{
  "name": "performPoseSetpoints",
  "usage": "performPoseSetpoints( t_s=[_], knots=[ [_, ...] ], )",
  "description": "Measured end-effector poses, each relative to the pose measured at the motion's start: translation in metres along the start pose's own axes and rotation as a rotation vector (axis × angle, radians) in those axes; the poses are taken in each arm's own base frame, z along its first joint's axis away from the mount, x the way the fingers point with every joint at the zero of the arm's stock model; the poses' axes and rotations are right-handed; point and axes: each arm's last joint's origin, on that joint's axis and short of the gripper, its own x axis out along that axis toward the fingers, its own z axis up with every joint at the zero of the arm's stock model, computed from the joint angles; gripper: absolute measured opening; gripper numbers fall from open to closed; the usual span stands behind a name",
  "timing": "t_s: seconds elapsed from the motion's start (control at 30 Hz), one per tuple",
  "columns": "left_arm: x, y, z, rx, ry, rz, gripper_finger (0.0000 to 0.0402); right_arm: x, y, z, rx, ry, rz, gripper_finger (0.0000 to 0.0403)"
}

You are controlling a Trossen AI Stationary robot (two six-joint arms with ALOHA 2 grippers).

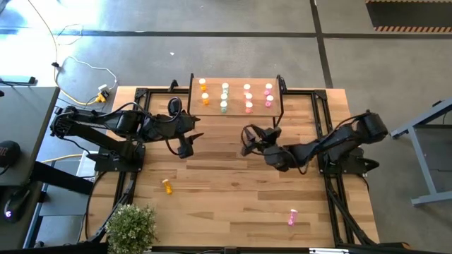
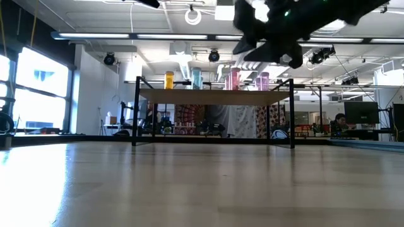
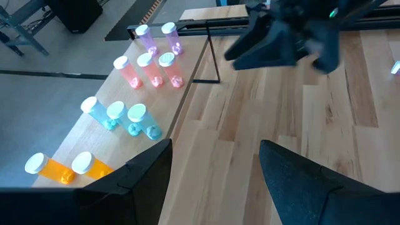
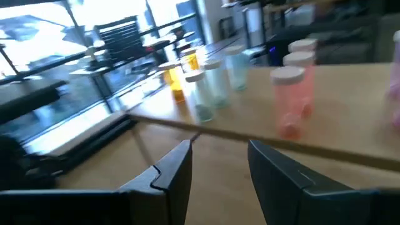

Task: Pick and place medicine bottles onto shelf by color
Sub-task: Put the purple pill bottle on the shelf aligned with the purple pill bottles

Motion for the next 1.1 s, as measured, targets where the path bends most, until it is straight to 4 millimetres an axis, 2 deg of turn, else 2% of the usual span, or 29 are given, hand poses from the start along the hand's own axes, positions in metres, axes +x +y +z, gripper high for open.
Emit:
performPoseSetpoints(
  t_s=[0.3, 0.67, 0.9, 1.1],
  knots=[
    [0.000, -0.002, 0.000, 0.002, 0.006, -0.061, 0.0229, -0.037, -0.008, 0.028, 0.242, 0.345, 0.319, 0.0147],
    [0.000, -0.002, -0.001, 0.004, 0.013, -0.068, 0.0229, -0.068, -0.025, 0.058, 0.493, 0.746, 0.551, 0.0147],
    [0.000, -0.002, -0.001, -0.061, 0.019, -0.068, 0.0229, -0.081, -0.039, 0.091, 0.553, 0.704, 0.672, 0.0147],
    [0.000, -0.003, -0.002, -0.123, 0.030, -0.089, 0.0229, -0.096, -0.042, 0.133, 0.451, 0.690, 0.709, 0.0147]
  ],
)
